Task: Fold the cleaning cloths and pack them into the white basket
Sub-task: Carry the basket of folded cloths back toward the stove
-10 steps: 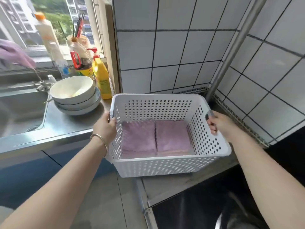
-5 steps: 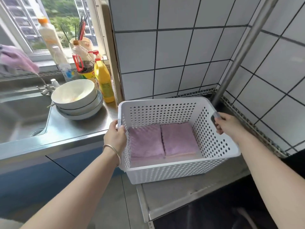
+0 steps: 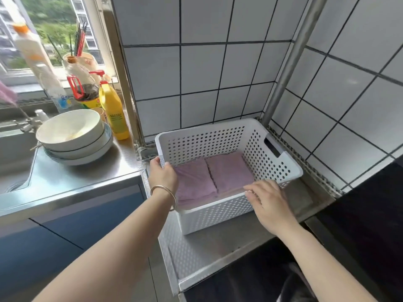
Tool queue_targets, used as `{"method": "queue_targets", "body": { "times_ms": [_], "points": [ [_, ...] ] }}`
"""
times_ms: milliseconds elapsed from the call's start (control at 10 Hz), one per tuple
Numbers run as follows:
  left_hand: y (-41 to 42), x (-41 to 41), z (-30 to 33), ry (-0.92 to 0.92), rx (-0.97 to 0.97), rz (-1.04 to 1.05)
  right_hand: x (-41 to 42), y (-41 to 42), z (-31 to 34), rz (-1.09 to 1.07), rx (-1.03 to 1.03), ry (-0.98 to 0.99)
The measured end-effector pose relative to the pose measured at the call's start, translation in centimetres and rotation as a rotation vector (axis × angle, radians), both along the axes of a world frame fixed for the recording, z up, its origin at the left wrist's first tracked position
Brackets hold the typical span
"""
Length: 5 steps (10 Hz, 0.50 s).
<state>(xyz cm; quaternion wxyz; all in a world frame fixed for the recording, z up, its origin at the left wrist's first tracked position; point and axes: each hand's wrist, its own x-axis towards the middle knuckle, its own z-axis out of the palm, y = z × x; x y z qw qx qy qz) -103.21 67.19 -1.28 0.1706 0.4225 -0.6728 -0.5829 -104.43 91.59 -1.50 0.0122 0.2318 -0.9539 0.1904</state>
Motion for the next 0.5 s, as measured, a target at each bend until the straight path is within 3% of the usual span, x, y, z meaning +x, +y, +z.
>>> {"method": "queue_targets", "body": {
  "times_ms": [200, 500],
  "points": [
    [1.7, -1.3, 0.6, -0.012, -0.023, -0.021, -0.9, 1.5, -1.1, -0.008, 0.101, 0.06],
    [1.9, -2.2, 0.0, -0.082, -0.041, -0.112, -1.4, 2.1, -1.4, -0.064, 0.122, -0.03]
  ]
}}
